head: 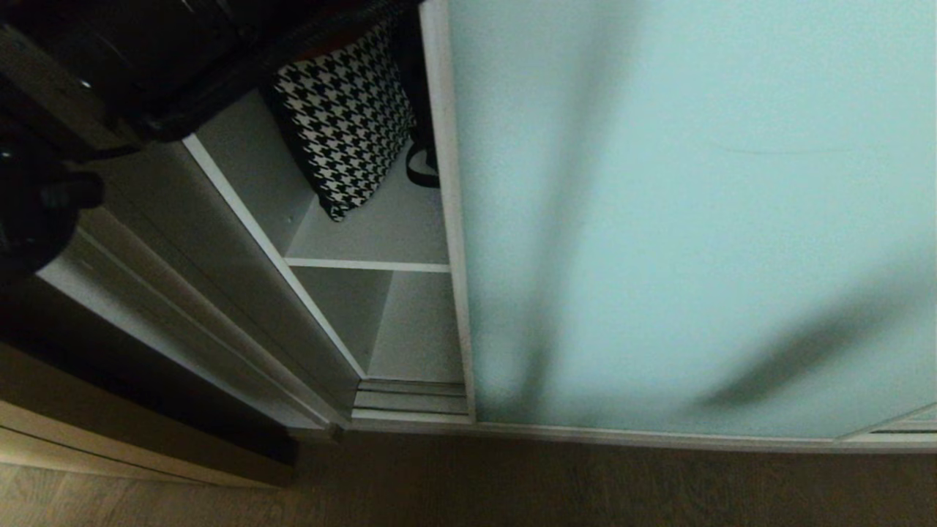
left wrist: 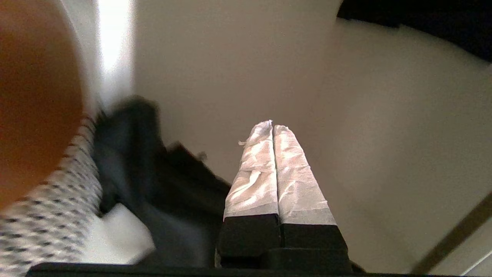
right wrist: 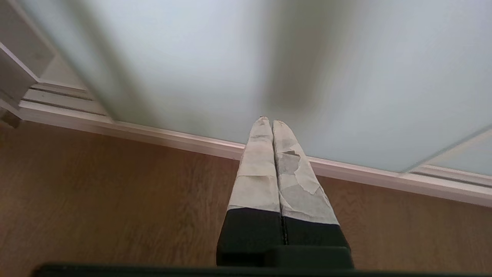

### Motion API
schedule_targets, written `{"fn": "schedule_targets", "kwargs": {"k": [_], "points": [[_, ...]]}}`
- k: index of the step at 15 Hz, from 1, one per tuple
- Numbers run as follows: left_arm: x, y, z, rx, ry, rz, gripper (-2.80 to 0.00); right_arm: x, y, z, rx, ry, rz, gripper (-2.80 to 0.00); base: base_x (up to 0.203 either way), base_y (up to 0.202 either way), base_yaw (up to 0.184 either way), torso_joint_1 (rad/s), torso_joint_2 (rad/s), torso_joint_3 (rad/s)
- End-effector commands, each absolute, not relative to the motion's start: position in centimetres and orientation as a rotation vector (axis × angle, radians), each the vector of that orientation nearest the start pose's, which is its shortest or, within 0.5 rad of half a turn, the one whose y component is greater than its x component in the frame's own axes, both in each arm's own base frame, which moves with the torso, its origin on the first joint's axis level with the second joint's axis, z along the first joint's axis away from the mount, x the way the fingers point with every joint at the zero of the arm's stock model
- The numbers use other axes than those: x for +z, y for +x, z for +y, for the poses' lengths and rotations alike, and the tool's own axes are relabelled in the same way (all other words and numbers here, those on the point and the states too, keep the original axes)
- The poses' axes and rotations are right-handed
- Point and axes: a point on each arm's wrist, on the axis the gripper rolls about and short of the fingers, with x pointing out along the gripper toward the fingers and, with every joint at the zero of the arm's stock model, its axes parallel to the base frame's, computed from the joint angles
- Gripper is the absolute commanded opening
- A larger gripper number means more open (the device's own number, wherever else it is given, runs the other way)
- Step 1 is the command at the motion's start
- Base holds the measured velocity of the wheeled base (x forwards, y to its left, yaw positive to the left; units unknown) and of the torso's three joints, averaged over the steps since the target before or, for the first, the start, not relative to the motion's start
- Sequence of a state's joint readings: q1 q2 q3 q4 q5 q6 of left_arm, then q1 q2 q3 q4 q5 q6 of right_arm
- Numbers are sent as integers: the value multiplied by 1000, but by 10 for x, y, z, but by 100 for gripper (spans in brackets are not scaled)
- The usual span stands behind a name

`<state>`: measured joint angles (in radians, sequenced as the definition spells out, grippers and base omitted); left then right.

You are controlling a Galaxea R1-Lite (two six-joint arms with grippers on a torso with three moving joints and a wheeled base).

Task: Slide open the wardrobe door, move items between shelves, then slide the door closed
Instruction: Open the door

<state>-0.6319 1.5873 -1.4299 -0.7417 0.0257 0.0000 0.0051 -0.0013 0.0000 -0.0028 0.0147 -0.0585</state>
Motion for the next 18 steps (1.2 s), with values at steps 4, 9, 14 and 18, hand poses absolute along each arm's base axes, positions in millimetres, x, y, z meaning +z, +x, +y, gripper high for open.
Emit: {"fn": "schedule_targets", "kwargs": {"k": [4, 9, 14, 18], "points": [[427, 219, -167, -535, -257, -647, -280, 76, -23, 0, 21, -60, -7, -280, 0, 0, 0, 0, 0, 0], [387, 194, -127, -314, -164, -516, -280, 76, -23, 0, 21, -59, -7, -280, 0, 0, 0, 0, 0, 0], [309, 130, -56, -64, -34, -369, -280, 76, -23, 0, 21, -59, -7, -280, 0, 0, 0, 0, 0, 0], [251, 60, -11, 129, -23, -376, -280, 76, -23, 0, 21, -60, -7, -280, 0, 0, 0, 0, 0, 0]]}}
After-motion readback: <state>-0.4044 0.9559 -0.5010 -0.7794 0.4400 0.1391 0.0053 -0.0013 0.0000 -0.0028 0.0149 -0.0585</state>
